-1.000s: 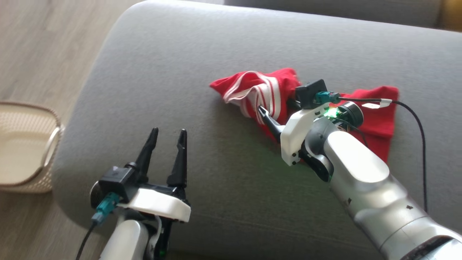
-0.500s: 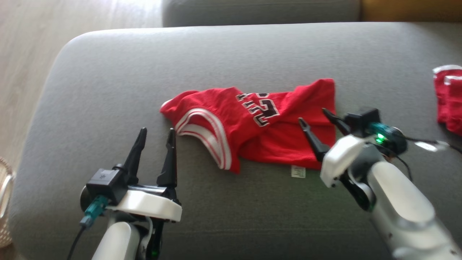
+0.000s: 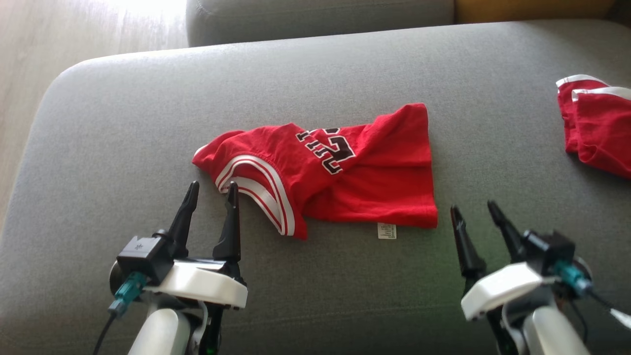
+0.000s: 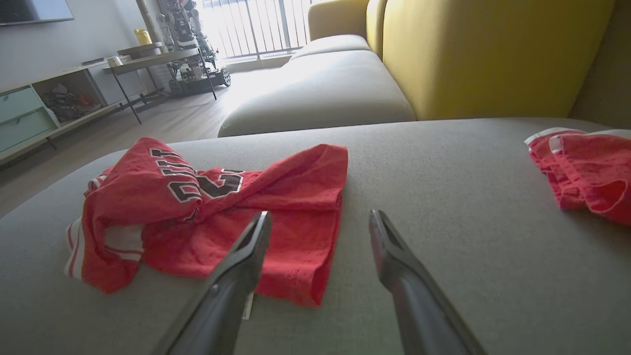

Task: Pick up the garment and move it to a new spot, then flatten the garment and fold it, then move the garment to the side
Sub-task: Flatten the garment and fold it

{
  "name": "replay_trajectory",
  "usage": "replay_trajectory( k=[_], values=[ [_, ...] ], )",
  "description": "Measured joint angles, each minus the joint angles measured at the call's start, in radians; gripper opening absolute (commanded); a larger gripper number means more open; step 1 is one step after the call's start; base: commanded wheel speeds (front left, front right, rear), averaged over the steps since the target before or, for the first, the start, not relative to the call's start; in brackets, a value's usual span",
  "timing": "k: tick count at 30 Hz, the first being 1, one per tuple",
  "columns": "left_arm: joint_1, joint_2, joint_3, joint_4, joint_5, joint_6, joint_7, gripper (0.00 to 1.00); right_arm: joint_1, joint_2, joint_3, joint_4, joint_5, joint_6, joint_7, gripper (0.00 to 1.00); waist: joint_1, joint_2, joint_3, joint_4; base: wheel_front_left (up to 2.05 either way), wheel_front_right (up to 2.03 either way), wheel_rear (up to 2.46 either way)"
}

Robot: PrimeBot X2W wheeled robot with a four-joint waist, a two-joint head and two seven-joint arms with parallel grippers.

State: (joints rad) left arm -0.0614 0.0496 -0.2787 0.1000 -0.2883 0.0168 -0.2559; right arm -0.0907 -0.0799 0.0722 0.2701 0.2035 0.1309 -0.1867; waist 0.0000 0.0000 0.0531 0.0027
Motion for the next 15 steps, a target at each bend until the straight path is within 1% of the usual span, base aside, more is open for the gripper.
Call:
replay_trajectory(
  k=[3,12,15],
  values=[
    [0.000,0.000,-0.002,0.001,-0.005,0.001,0.000,1.00,0.043,0.016,-0.007,-0.016,-0.021,0.000,0.000,1.00,0.0000,0.0000,0.005,-0.008,0.00,0.00,0.00],
    [0.000,0.000,-0.014,0.002,-0.020,0.001,0.000,1.00,0.039,0.020,-0.044,-0.050,-0.046,0.000,0.011,1.00,0.0000,0.0000,0.019,0.000,0.00,0.00,0.00],
    [-0.002,0.000,-0.039,0.017,-0.033,0.000,0.000,1.00,0.036,0.023,-0.043,-0.063,-0.055,0.000,0.011,1.00,0.0000,0.0000,0.036,0.001,0.00,0.00,0.00]
  ],
)
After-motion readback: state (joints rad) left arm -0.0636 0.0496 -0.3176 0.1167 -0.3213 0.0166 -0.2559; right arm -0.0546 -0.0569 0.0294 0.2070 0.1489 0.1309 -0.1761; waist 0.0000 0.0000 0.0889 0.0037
